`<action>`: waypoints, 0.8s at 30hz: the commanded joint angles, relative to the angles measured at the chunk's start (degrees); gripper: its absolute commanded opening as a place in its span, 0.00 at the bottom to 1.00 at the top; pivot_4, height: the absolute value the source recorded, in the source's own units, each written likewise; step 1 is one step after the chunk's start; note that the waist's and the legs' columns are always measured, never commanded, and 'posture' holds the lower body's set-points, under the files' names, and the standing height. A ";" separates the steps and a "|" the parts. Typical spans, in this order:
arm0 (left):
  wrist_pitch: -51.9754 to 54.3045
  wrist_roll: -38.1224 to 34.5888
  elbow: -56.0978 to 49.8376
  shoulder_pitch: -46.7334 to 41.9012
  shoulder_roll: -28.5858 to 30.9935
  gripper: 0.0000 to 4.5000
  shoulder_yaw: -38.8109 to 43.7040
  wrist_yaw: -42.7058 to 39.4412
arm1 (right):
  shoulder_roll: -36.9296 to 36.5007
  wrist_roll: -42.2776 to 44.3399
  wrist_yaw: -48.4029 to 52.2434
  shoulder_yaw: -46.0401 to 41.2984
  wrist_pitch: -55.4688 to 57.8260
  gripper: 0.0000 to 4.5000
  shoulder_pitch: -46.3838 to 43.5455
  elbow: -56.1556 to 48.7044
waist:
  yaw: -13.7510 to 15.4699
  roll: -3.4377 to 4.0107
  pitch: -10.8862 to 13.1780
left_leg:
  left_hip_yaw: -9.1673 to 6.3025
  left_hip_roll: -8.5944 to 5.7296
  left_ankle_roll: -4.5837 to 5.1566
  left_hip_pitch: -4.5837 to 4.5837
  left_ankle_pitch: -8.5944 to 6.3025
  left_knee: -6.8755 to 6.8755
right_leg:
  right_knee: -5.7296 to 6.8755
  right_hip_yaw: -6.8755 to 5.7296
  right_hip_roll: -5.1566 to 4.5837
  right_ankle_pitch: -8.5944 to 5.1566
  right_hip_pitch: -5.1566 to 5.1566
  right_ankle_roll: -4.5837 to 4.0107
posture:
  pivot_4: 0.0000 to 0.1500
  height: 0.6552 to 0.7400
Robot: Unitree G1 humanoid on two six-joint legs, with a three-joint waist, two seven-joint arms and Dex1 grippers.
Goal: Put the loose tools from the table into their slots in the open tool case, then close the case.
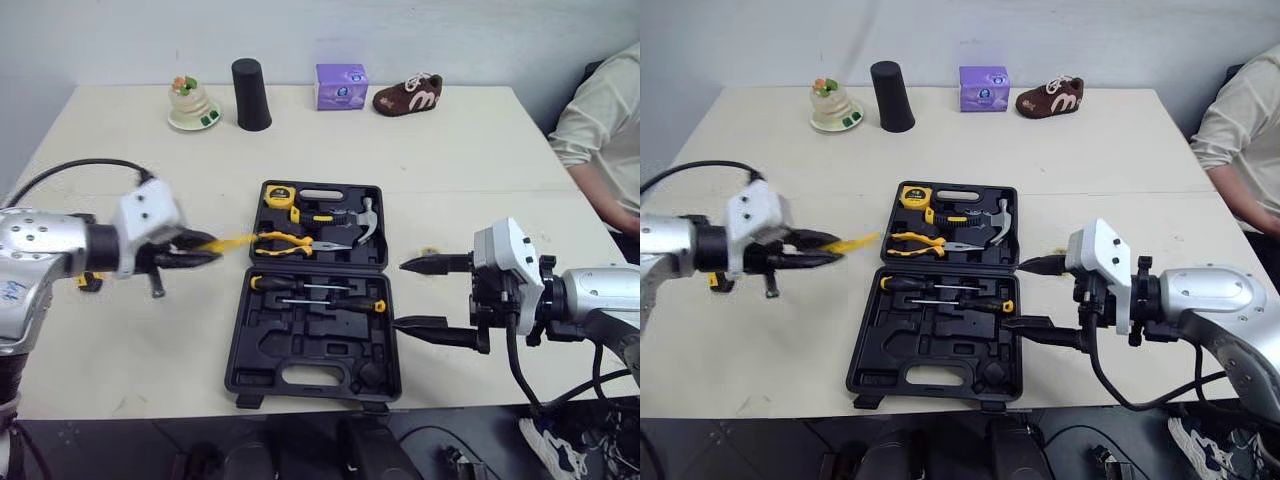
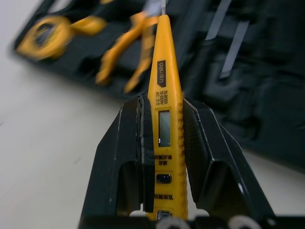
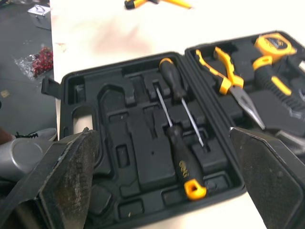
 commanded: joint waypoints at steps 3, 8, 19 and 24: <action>-4.83 5.23 -4.96 -3.20 -2.55 0.11 -11.14 -3.52 | -1.78 2.14 -0.86 -4.18 1.02 1.00 4.06 -4.51 | -0.35 0.01 0.00 | -0.04 0.08 -0.08 0.00 0.04 -0.01 | 0.01 0.17 0.09 0.00 -0.01 0.00 | 1.00 0.98; -7.93 14.11 -0.11 -8.21 -6.53 0.11 -18.71 -1.70 | -1.80 3.81 -2.57 -5.18 1.97 1.00 5.50 -6.12 | -0.31 0.02 0.01 | -0.15 0.05 -0.13 0.12 0.20 0.05 | 0.16 0.31 0.21 0.05 0.08 0.03 | 1.00 0.98; -14.38 20.31 2.09 -7.69 -8.06 0.11 -21.13 -3.65 | -1.98 5.22 -4.75 -6.18 2.20 1.00 6.86 -7.00 | -0.23 0.02 0.01 | -0.10 -0.01 0.00 0.08 0.22 0.11 | 0.15 0.45 0.13 0.13 0.08 0.18 | 1.00 0.98; -12.90 22.80 2.43 -6.74 -9.94 0.11 -22.21 -2.27 | -1.95 5.13 -5.02 -5.60 1.90 1.00 6.43 -6.55 | -0.19 0.02 0.01 | -0.13 -0.01 0.01 0.07 0.22 0.22 | 0.20 0.44 0.13 0.13 0.11 0.18 | 1.00 0.98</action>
